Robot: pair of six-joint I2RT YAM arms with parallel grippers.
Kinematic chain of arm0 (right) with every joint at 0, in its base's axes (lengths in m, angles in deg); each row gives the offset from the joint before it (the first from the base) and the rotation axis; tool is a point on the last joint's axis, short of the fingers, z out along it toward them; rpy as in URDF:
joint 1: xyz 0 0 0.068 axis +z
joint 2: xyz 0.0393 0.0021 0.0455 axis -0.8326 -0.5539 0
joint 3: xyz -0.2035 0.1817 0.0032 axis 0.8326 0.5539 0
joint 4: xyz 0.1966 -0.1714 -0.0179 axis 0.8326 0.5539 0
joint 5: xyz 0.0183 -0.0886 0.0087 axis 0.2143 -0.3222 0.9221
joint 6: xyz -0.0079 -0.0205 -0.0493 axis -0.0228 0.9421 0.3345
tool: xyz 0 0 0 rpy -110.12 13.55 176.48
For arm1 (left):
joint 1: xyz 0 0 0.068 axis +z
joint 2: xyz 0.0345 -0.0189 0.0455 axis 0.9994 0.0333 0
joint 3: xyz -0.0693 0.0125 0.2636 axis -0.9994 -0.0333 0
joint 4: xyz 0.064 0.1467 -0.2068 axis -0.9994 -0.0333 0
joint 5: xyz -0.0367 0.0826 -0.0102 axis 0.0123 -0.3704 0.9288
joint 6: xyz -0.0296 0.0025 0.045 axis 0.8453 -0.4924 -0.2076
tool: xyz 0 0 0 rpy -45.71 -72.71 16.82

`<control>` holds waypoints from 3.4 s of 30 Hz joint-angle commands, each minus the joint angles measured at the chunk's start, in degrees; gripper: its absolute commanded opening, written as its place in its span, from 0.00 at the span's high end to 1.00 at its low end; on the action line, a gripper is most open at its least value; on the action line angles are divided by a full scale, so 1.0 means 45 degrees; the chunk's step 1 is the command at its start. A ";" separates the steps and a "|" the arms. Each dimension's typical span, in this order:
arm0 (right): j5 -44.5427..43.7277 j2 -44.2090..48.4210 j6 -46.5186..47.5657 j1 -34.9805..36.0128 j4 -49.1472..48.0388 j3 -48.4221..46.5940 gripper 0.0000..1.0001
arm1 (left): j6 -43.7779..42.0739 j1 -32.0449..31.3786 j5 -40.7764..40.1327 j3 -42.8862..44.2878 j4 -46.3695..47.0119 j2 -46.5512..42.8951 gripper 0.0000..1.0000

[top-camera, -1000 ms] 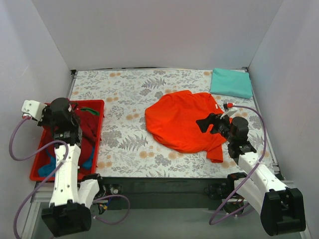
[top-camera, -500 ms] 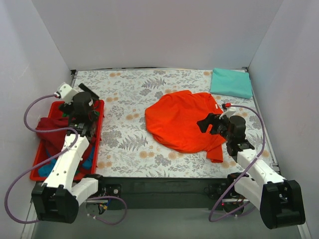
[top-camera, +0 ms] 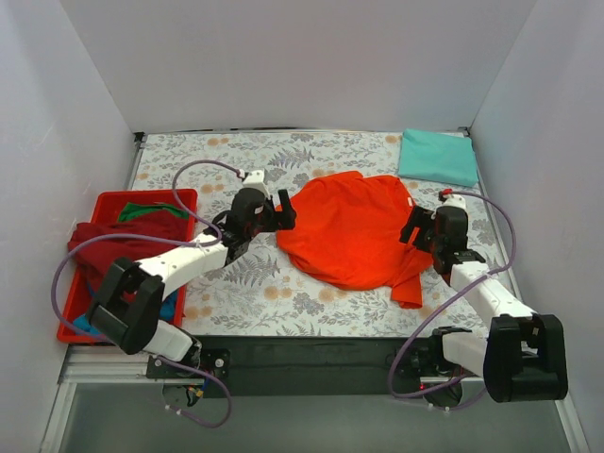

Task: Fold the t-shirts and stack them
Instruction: Flatten the tshirt out

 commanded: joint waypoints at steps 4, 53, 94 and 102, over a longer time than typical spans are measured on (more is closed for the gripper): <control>-0.1044 -0.0613 0.0091 -0.1797 0.0822 -0.0787 0.12 | 0.0072 -0.0172 0.4243 -0.0571 0.0755 0.1013 0.13; 0.3897 0.3391 0.0795 -0.3715 0.3909 -0.5748 0.99 | -0.2992 -0.0114 -0.0867 0.3411 -0.3031 -0.4339 0.94; 0.3272 -0.1375 0.0658 -0.3286 0.1311 -0.0338 0.51 | -0.0884 0.0629 0.2749 0.1303 -0.0724 0.2035 1.00; 0.3370 -0.3835 0.0580 -0.2837 0.0375 -0.1509 0.53 | -0.1255 0.0648 0.1440 0.1656 -0.2640 -0.0739 1.00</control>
